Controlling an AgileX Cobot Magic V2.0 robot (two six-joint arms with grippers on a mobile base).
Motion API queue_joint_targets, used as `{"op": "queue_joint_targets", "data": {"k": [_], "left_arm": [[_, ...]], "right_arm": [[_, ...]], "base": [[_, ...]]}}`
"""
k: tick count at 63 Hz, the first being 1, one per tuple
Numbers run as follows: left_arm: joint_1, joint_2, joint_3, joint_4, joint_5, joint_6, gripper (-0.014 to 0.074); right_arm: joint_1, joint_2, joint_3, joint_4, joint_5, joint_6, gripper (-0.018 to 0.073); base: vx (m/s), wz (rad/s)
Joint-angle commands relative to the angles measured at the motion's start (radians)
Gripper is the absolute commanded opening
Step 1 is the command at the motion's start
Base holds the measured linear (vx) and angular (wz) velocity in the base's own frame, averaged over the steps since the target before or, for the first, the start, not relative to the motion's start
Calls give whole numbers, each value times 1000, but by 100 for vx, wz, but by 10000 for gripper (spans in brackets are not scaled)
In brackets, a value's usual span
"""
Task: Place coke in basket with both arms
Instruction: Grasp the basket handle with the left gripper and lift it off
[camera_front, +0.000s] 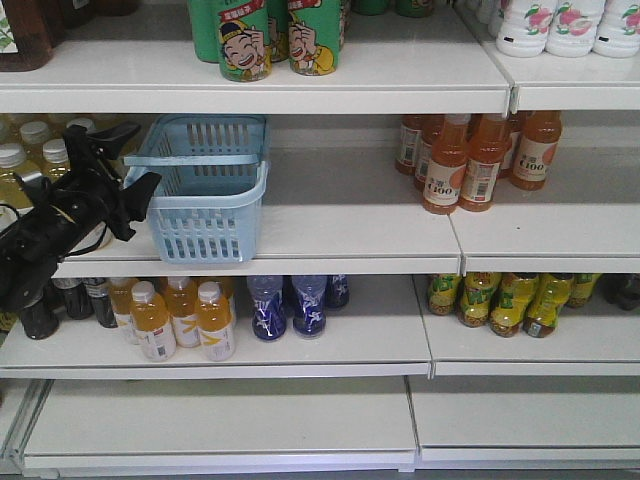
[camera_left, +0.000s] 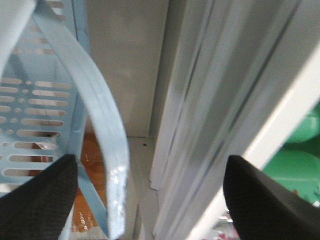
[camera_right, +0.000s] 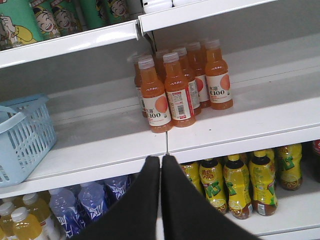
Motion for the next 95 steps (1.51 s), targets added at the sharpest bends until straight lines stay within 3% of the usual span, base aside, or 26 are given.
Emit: {"op": "queue_joint_targets", "data": {"k": [1,13,25,31,43,48,57,71,79,95], "left_arm": [[-21,-54,-53,-28,4,-5,577],[-42,-53,-111,-66,58,-4,564],[-44,-29,-142,-67,75,-34,498],[-44,-18,-144,-67,76,-40,415],[-44,-8,-144,-37,49,-48,115],[-44,-8,-144,8,10,-47,-9],[-44,-8,-144,143,-110,-49,-8],[-47,-28,-76,481,-352,-121,-8],[-71,-111,45,668,-351,-127,-8],[-156,-422,345,796,-351,-81,-8]], "right_arm": [[-5,-13,8,-8,-70,-7,-5],[-5,-13,8,-8,-70,-7,-5],[-5,-13,8,-8,-70,-7,-5],[-5,-13,8,-8,-70,-7,-5],[-5,-13,8,-8,-70,-7,-5],[-5,-13,8,-8,-70,-7,-5],[-5,-13,8,-8,-70,-7,-5],[-5,-13,8,-8,-70,-7,-5],[-5,-13,8,-8,-70,-7,-5],[-5,-13,8,-8,-70,-7,-5]], "base": [[0,0],[0,0],[0,0],[0,0],[0,0],[0,0],[0,0],[0,0],[0,0],[0,0]]}}
